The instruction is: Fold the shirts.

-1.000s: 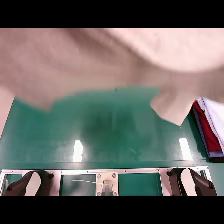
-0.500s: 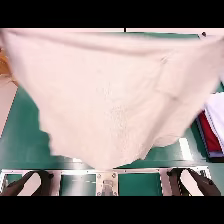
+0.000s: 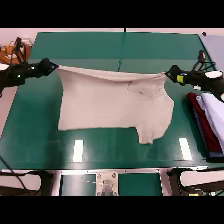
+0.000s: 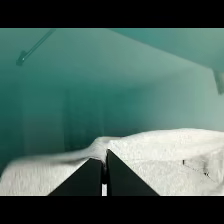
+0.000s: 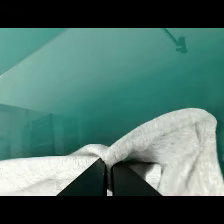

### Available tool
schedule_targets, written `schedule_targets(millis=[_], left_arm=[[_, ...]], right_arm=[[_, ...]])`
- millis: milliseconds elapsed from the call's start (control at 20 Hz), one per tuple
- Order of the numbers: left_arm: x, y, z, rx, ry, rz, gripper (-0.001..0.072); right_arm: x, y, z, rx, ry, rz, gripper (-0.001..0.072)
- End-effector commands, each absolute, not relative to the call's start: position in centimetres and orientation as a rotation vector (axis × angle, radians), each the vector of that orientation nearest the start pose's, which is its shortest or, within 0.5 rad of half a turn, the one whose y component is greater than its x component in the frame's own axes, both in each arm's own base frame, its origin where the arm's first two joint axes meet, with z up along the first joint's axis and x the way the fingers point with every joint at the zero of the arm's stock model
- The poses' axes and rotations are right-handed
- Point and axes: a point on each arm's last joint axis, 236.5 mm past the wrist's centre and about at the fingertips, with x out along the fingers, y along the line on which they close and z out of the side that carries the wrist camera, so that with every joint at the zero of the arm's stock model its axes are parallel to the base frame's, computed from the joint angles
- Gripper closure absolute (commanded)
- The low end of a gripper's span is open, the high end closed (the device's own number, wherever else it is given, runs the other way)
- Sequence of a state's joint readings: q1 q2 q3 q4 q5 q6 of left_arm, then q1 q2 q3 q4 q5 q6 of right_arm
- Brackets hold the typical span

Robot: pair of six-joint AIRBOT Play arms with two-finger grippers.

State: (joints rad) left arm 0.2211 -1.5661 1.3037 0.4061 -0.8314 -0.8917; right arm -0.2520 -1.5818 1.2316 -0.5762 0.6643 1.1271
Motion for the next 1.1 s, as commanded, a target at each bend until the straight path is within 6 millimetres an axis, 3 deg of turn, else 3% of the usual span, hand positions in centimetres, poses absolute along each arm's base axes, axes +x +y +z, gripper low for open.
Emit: schedule_targets(millis=[0, 100, 200, 300, 500, 650, 900, 1050], left_arm=[[58.0, -3.7, 5.4, -0.631, 0.654, -0.389, 0.0685], [58.4, -3.4, 4.3, -0.631, 0.666, -0.374, 0.0685], [57.6, -3.6, 1.7, -0.614, 0.746, -0.379, 0.0685], [56.1, -3.7, -1.3, -0.589, 0.856, -0.377, 0.0685], [52.4, -2.4, -5.7, -0.482, 1.078, -0.320, 0.0685], [51.3, -2.2, -6.6, -0.440, 1.131, -0.322, 0.0685], [50.0, -3.4, -9.6, -0.482, 1.206, -0.322, 0.0685], [51.5, -4.7, -9.4, -0.440, 1.153, -0.318, 0.0684]], right_arm=[[58.0, -1.6, -0.9, 0.695, 0.759, 0.141, 0.0698], [58.7, -1.8, -1.0, 0.692, 0.753, 0.143, 0.0698], [58.0, -1.8, -2.0, 0.648, 0.796, 0.153, 0.0698], [56.1, -1.6, -3.5, 0.561, 0.890, 0.184, 0.0700], [51.4, -3.7, -6.8, 0.436, 1.110, 0.152, 0.0700], [50.0, -4.7, -8.5, 0.406, 1.169, 0.110, 0.0700], [50.3, -4.5, -8.5, 0.409, 1.152, 0.107, 0.0699], [50.6, -3.4, -8.3, 0.425, 1.147, 0.126, 0.0698]])
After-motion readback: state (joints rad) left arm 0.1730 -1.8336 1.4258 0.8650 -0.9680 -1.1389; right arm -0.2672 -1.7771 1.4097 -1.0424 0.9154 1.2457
